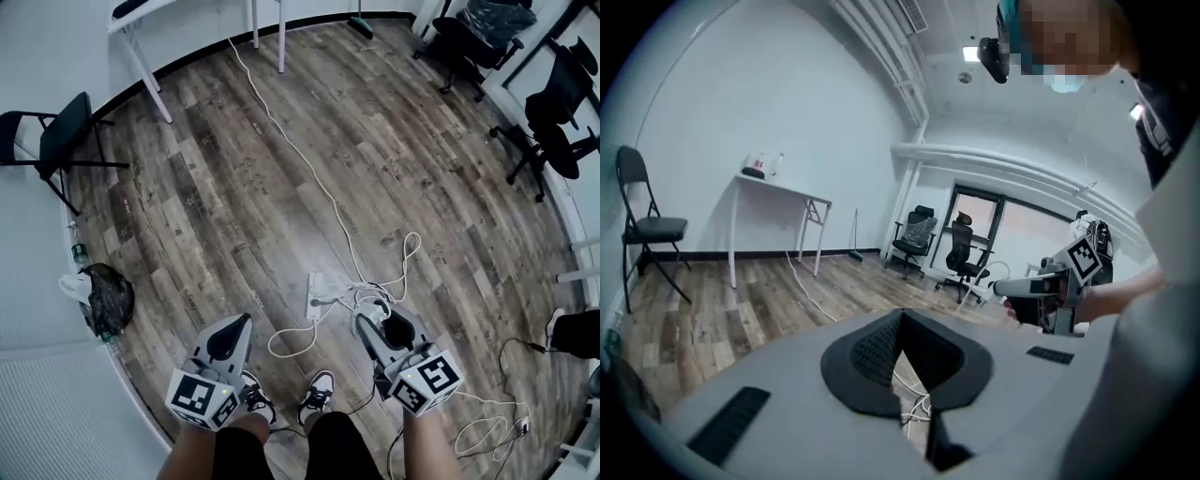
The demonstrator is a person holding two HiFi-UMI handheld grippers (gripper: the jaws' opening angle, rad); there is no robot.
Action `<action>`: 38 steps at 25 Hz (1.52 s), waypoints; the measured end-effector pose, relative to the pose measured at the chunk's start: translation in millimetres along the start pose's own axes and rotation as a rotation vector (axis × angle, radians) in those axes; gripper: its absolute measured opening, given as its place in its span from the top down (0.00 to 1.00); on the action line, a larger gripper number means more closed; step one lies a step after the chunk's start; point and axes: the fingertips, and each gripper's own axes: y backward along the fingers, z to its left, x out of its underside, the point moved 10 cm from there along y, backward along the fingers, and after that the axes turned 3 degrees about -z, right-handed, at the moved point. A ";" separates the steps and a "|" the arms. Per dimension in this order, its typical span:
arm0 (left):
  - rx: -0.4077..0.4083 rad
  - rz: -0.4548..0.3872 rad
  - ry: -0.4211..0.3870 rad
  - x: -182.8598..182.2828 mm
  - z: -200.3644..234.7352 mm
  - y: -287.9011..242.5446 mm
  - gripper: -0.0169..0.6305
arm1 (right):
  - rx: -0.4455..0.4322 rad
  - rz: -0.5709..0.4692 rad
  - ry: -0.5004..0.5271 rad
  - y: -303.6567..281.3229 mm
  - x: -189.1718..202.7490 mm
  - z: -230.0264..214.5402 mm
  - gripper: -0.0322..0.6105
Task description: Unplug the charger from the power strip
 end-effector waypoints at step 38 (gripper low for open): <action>-0.128 -0.272 -0.185 -364.8 -116.5 269.3 0.95 | 0.109 -0.270 0.192 227.5 -357.6 220.1 0.68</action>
